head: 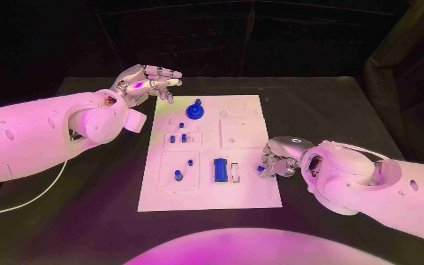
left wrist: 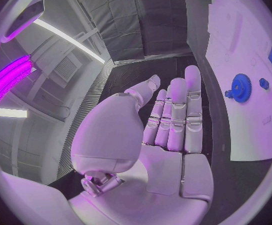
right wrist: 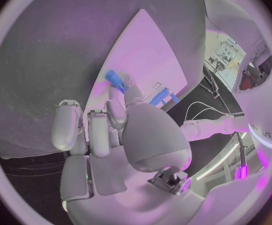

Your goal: Assemble the parts on the task board

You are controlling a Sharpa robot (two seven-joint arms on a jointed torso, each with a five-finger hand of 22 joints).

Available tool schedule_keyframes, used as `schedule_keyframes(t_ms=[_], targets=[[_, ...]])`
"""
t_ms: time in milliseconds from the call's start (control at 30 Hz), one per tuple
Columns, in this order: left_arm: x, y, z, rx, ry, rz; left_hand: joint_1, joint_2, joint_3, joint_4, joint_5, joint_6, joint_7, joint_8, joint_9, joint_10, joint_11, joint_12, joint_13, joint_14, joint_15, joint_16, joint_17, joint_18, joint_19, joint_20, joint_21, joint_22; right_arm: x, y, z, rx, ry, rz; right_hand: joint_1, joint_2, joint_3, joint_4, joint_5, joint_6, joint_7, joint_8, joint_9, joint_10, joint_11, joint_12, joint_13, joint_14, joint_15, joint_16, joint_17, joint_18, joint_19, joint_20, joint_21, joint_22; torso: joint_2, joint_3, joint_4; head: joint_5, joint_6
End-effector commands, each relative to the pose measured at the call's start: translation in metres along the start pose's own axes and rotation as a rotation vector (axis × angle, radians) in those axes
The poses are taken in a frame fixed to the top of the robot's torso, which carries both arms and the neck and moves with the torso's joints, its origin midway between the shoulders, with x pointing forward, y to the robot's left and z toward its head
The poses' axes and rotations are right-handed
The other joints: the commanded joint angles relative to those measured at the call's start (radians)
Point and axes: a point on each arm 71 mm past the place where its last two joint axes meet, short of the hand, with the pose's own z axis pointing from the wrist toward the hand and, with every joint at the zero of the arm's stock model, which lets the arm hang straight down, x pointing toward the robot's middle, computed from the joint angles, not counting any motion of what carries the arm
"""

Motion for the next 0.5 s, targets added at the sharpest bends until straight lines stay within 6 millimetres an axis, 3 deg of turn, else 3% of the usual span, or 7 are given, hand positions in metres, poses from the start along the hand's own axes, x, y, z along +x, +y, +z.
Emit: schedule_keyframes(t_ms=[33, 267, 500], targets=[[0.0015, -0.0008, 0.0007, 0.002, 0.012, -0.007, 0.0, 0.009, -0.005, 0.001, -0.001, -0.002, 0.003, 0.005, 0.0, -0.006, -0.002, 0.004, -0.001, -0.004, 0.0, -0.002, -0.001, 0.014, -0.003, 0.002, -0.004, -0.001, 0.0119, -0.0041, -0.0037, 0.042, 0.07, 0.211, 0.033, 0.048, 0.058, -0.044, -0.001, 0.007, 0.001, -0.011, -0.263, -0.003, -0.004, -0.007, -0.002, 0.064, -0.006, -0.006, 0.055, 0.011, 0.001, -0.005, -0.002, 0.002, 0.0, -0.001, 0.0017, -0.001, 0.001], [0.002, -0.0006, 0.0011, -0.001, 0.014, -0.008, 0.0, 0.009, -0.005, 0.001, -0.001, -0.002, 0.003, 0.005, 0.0, -0.006, -0.002, 0.004, -0.001, -0.004, 0.0, -0.002, -0.001, 0.014, -0.003, 0.002, -0.004, -0.001, 0.0113, -0.0035, -0.0076, 0.041, 0.068, 0.352, -0.02, 0.036, 0.137, -0.086, 0.018, 0.014, 0.007, -0.04, -0.28, -0.006, 0.003, -0.014, -0.006, 0.064, -0.001, -0.007, 0.055, 0.011, 0.001, -0.001, -0.003, 0.002, 0.001, -0.0005, 0.0011, 0.0, -0.001], [0.003, -0.0003, 0.0015, -0.004, 0.017, -0.009, 0.001, 0.01, -0.005, 0.001, -0.001, -0.002, 0.003, 0.005, 0.0, -0.007, -0.002, 0.004, -0.001, -0.005, 0.0, -0.002, -0.001, 0.014, -0.003, 0.002, -0.004, -0.001, 0.0083, 0.0005, -0.0098, 0.028, 0.032, 0.447, -0.069, 0.014, 0.173, -0.099, 0.017, 0.018, 0.01, -0.057, -0.292, -0.006, 0.006, -0.015, -0.007, 0.064, 0.002, -0.008, 0.055, 0.011, 0.001, 0.002, -0.003, 0.004, 0.001, -0.0017, 0.0017, -0.001, -0.001]])
